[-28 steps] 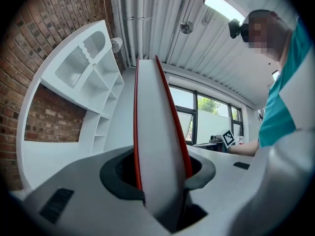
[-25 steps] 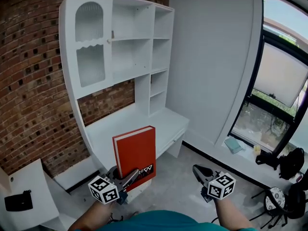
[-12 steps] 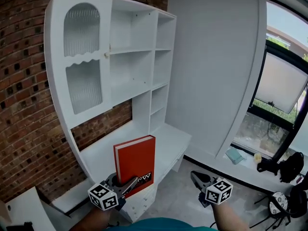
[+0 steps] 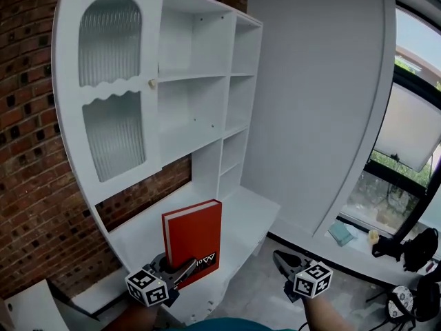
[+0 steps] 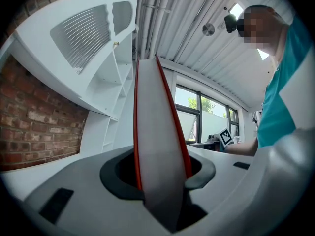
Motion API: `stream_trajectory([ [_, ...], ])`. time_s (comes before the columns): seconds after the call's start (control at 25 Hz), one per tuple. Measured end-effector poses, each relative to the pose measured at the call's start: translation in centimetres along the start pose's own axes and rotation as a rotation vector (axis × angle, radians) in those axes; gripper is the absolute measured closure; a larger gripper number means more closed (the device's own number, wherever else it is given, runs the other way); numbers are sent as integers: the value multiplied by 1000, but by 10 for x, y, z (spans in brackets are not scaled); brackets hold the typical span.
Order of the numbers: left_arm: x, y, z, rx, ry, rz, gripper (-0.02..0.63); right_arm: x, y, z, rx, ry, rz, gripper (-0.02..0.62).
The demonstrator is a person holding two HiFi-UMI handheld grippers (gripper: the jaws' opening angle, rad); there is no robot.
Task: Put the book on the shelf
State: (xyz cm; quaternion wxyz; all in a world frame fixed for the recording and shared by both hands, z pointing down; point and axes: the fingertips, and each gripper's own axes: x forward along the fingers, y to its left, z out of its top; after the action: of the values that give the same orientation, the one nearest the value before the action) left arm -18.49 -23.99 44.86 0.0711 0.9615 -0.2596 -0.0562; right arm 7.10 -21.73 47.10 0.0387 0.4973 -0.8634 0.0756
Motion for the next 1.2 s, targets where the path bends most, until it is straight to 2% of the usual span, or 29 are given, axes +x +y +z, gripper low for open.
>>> stream_trajectory([
  [0.32,41,21,1,23,-6,104,422,35,-62,11,-3,-13,82,574],
  [0.56,94,26,7,37,-60,232,422,61,-125,39,-51,-16,200,574],
  [0.84,163,16,13,30,-108,305,422,71,-188,71,-99,-30,295,574],
  [0.96,173,17,15,58,-91,317,422,74,-199,72,-89,-35,298,574],
  [1.2,162,41,43,140,-58,310,422,92,-188,83,-90,-57,271,574],
])
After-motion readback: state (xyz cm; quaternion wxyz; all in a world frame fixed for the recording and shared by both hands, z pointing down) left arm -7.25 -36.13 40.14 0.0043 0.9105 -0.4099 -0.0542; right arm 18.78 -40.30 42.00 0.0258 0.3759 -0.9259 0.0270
